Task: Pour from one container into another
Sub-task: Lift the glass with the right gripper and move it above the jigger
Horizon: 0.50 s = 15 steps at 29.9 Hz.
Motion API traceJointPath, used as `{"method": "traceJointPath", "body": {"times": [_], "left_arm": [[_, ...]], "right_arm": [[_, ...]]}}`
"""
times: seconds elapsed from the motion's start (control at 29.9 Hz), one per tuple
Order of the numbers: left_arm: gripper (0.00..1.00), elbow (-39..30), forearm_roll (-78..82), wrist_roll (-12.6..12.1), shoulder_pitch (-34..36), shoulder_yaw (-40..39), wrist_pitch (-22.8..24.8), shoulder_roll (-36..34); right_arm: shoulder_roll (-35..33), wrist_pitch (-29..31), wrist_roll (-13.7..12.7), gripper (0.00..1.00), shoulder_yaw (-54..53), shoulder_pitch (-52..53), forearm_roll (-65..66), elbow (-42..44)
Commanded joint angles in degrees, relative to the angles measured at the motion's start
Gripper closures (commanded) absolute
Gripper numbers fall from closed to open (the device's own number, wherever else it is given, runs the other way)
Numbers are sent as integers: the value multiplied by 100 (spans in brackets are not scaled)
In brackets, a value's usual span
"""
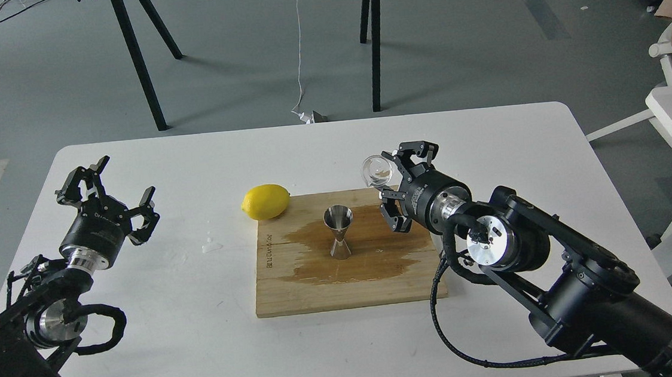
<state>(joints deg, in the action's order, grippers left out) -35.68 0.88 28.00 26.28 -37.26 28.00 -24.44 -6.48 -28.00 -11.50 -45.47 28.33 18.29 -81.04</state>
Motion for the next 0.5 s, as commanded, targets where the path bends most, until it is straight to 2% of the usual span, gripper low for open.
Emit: {"method": "traceJointPath", "body": {"times": [0.0, 0.47], "left_arm": [[5, 0, 0, 0, 0, 0, 0, 0], [5, 0, 0, 0, 0, 0, 0, -17]], "right_arm": [[77, 0, -1, 59, 73, 14, 210, 0], [121, 0, -1, 59, 486, 234, 676, 18]]}}
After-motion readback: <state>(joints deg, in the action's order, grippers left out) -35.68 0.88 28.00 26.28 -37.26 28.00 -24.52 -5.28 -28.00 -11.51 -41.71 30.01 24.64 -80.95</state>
